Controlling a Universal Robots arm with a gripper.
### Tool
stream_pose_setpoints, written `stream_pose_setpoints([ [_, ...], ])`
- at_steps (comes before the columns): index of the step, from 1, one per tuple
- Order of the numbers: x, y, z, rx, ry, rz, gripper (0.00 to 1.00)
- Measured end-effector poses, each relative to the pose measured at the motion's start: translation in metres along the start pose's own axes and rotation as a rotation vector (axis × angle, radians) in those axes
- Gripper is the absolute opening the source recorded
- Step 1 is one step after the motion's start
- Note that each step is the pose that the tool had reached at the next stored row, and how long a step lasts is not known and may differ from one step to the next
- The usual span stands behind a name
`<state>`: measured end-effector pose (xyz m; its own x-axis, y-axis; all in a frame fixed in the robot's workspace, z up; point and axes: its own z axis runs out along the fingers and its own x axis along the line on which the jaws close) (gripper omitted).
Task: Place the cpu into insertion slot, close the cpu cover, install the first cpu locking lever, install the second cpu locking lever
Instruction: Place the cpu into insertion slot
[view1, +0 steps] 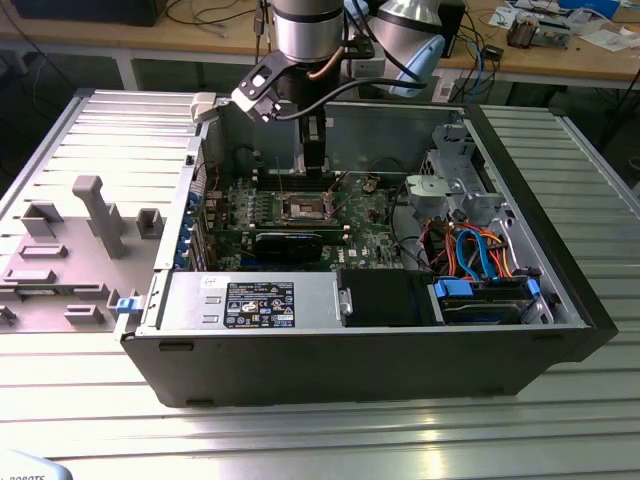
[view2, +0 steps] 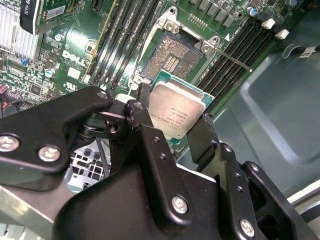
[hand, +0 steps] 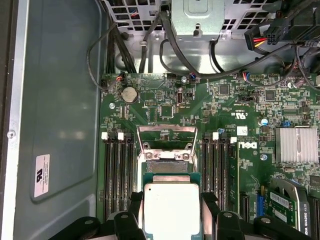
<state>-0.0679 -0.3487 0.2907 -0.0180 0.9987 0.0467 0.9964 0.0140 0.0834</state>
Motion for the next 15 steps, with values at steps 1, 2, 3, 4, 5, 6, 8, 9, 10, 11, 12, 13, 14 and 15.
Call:
stream_pose_setpoints([
  [1,0.0,-0.0004,0.0,0.0002,0.0015,-0.005,0.54],
  [2,0.0,-0.0008,-0.0001,0.0005,0.0031,-0.01,0.54],
  [3,0.0,-0.0008,-0.0001,0.0006,0.0032,-0.011,0.54],
  [4,0.0,-0.0008,-0.0001,0.0006,0.0033,-0.011,0.54],
  [5,0.0,-0.0008,-0.0001,0.0006,0.0034,-0.011,0.54],
  [6,0.0,-0.0009,-0.0001,0.0006,0.0035,-0.012,0.54],
  [8,0.0,-0.0017,-0.0002,0.0012,0.0068,-0.023,0.54],
  [9,0.0,-0.0017,-0.0001,0.0012,0.0069,-0.023,0.54],
  [10,0.0,-0.0018,-0.0001,0.0012,0.0071,-0.023,0.54],
  [11,0.0,-0.0018,-0.0001,0.0012,0.0072,-0.024,0.54],
  [12,0.0,-0.0018,-0.0001,0.0012,0.0072,-0.024,0.54],
  [13,0.0,-0.0018,-0.0001,0.0012,0.0073,-0.024,0.54],
  [14,0.0,-0.0019,-0.0002,0.0013,0.0074,-0.025,0.54],
  [15,0.0,-0.0019,-0.0002,0.0013,0.0076,-0.025,0.54],
])
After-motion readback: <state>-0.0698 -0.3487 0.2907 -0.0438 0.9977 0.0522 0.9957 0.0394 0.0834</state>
